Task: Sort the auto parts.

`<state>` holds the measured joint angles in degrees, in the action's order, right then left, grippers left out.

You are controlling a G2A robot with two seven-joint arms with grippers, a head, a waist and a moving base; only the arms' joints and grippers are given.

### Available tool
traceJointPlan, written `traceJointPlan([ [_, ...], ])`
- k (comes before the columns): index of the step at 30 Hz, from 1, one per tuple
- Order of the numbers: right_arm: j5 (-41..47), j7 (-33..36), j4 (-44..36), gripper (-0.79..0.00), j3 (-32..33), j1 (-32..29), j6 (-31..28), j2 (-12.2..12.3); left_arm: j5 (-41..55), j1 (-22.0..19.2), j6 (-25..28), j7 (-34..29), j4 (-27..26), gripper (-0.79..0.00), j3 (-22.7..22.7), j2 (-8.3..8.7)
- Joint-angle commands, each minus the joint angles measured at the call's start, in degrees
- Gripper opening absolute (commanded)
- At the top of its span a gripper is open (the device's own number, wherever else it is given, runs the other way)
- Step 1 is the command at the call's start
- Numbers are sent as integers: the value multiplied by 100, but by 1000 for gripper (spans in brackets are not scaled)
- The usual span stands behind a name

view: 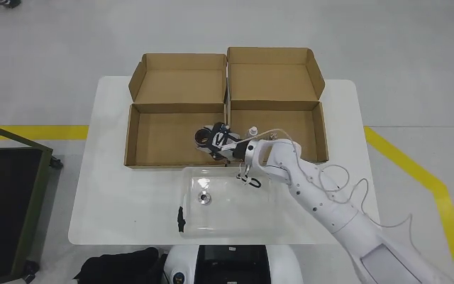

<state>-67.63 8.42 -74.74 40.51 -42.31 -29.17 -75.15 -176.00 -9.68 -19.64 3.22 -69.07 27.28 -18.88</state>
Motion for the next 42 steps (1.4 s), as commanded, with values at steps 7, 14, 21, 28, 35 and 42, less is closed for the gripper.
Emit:
traceJointPlan([
  [7, 127, 457, 183, -785, -120, 170, -120, -126, 0, 0, 0, 0, 0, 0, 0, 0],
  [14, 146, 773, 390, -699, -203, 339, -92, -240, 0, 0, 0, 0, 0, 0, 0, 0],
  [21, 31, 1000, 439, -560, -227, 390, -110, -299, 0, 0, 0, 0, 0, 0, 0, 0],
  [28, 24, 1100, 536, -425, -237, 413, -191, -357, 0, 0, 0, 0, 0, 0, 0, 0],
  [35, -11, 1099, 584, -237, -175, 410, -248, -386, 0, 0, 0, 0, 0, 0, 0, 0],
  [42, -126, 941, 127, -200, 78, 314, -353, -325, 0, 0, 0, 0, 0, 0, 0, 0],
])
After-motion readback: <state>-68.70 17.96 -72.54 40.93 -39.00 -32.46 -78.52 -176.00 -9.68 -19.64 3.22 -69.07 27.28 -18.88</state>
